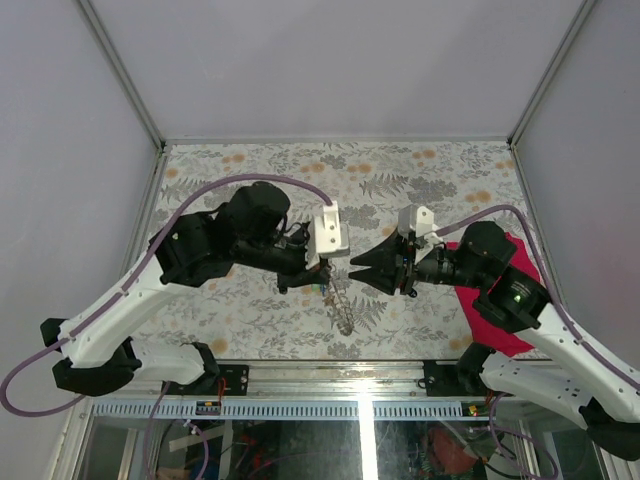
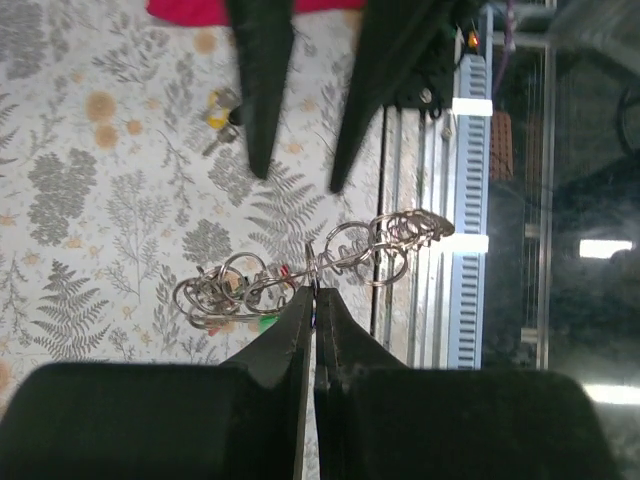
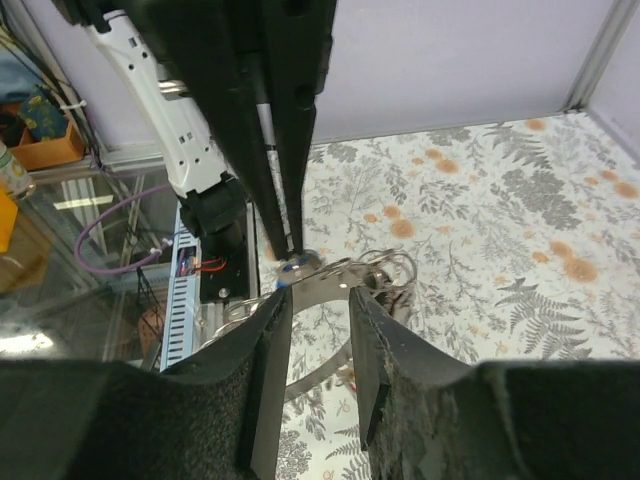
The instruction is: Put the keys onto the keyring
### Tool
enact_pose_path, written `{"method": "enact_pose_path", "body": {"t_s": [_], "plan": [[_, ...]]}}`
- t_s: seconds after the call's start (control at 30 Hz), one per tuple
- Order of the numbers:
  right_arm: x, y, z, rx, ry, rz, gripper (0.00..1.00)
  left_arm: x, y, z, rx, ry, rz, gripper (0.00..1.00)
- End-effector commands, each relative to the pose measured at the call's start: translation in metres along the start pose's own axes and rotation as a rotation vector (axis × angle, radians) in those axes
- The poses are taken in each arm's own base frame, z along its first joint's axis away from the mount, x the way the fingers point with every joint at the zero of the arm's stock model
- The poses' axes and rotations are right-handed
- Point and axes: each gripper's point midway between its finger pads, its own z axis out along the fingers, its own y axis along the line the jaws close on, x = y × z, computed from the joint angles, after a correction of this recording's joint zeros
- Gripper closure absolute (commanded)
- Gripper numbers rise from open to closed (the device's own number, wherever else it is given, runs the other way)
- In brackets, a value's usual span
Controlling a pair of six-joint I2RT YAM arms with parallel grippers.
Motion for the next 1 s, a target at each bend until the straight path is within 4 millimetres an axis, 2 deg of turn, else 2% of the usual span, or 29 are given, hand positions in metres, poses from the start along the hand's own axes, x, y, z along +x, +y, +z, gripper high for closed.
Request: {"method": "enact_pose_path", "body": {"t_s": [0.0, 0.33, 0.8, 0.97], "plan": [[-0.01, 0.006, 0.009, -0.074, -0.074, -0.073, 0.64, 0.004, -0.011, -0.008, -0.01, 0.064, 0.058, 1.0], [0.0, 0.022, 0.021, -0.234, -0.064, -0.095, 0.63, -0.002, -0.013, -0.007, -0.015, 0.062, 0.079, 1.0], [0.011, 0.02, 0.036, -0.293, -0.03, -0.058, 0.65, -0.008, -0.016, -0.003, -0.002, 0.061, 0.096, 1.0], [0.018, 0.019, 0.039, -0.302, -0.008, -0.049, 0.71, -0.009, -0.017, -0.003, -0.001, 0.061, 0.099, 1.0]]}}
